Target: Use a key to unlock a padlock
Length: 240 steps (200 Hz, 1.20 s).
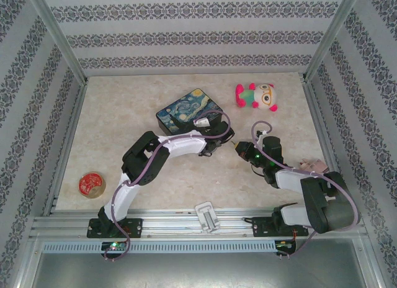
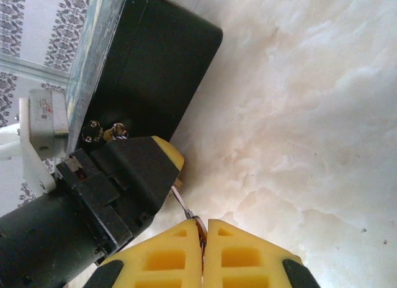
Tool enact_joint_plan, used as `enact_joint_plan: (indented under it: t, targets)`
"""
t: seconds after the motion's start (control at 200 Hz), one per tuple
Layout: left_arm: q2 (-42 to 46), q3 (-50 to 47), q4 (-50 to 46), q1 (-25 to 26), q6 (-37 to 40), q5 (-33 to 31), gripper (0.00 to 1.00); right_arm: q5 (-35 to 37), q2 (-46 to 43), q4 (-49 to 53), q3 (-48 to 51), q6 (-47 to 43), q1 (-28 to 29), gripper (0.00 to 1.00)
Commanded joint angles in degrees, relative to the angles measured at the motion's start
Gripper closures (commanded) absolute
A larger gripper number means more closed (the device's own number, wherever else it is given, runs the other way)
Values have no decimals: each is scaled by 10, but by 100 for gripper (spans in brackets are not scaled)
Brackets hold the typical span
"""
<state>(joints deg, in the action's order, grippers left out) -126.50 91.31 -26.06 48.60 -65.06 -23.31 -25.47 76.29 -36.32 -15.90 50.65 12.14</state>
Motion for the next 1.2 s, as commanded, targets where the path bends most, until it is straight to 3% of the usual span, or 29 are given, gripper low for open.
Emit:
enact_joint_plan:
  t: [0.0,0.195,0.585,0.795,1.194]
  targets:
    - [43,-33,67,1,17,44,84,-8,9,-26,10,-17,16,100]
    - [87,-105,156,0,-29,103,84,33,16,-45,28,-23,57,100]
    - [98,-152,256,-9,-120,199,84,120,43,-135,61,-23,125,100]
    - [102,-165,279,-10,-140,201,86,168,86,-207,70,-19,146,100]
    - [102,-179,289,-10,-159,204,85,165,211,-360,56,14,150,100]
